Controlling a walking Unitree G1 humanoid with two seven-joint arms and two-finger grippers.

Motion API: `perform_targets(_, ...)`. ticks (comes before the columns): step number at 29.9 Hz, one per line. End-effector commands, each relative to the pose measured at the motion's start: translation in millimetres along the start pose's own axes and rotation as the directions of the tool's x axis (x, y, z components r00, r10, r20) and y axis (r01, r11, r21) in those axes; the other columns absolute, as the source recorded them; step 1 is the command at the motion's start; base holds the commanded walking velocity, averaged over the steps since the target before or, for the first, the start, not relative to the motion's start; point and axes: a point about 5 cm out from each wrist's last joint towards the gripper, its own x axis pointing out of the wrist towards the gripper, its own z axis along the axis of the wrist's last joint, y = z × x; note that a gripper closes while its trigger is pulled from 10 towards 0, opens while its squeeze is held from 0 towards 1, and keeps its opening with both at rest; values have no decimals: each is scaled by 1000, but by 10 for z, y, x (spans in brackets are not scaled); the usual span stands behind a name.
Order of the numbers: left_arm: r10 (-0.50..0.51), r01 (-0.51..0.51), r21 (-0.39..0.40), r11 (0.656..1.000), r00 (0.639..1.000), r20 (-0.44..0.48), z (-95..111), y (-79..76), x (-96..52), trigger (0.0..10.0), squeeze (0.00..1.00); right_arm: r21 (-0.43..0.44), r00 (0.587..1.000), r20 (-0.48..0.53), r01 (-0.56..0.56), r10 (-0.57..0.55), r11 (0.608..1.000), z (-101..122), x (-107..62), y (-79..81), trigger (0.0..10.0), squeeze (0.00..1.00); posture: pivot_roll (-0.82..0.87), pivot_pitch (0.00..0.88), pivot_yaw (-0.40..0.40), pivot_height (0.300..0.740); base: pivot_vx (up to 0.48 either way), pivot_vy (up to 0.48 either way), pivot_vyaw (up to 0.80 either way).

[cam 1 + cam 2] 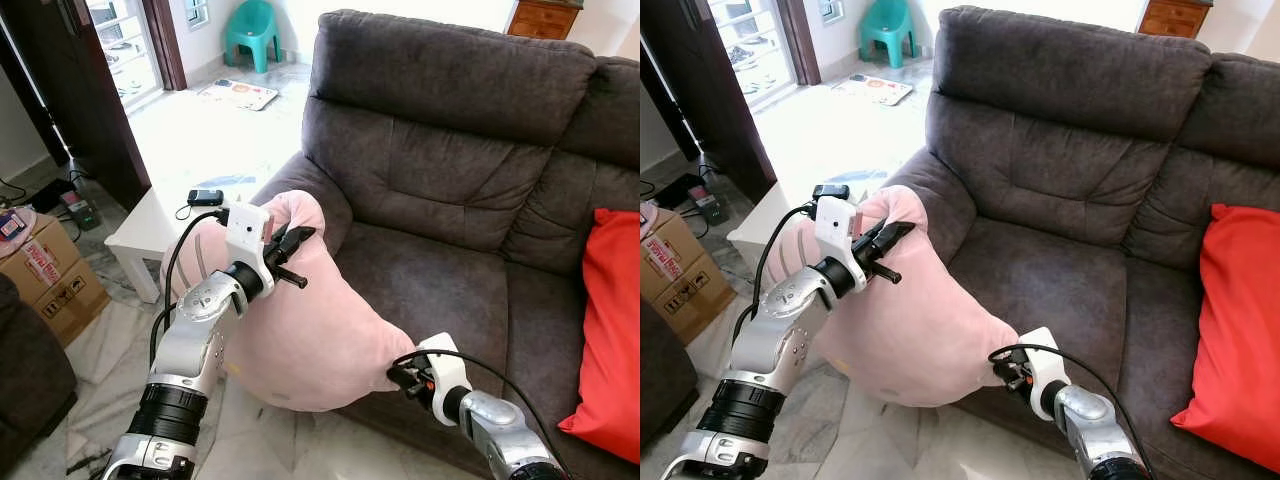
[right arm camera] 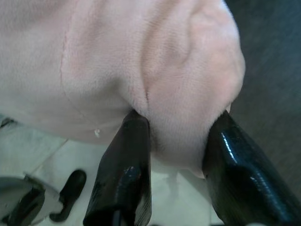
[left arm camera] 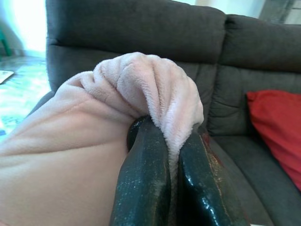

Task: Move the pillow to the sofa from floor

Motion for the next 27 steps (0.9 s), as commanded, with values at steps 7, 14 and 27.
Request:
perform_targets(7,39,-39,61,997,999,3,-8,60,-78,10000,0,-42,994,111,18,-14,999,289,-6,-13,0,0,92,0,-39,740,0,0,0)
perform_targets(14,174,-160,121,980,979,-111,-254,223,-238,10000,0,-50,964,204,184,-170,982,496,-136,-156,0,0,90,0,-44,740,0,0,0)
perform_targets(27,366,-354,193,915,930,-25,-275,332,-508,10000,0,180,723,478,476,-500,861,961,-415,-39,10000,0,90,0,-53,740,0,0,0)
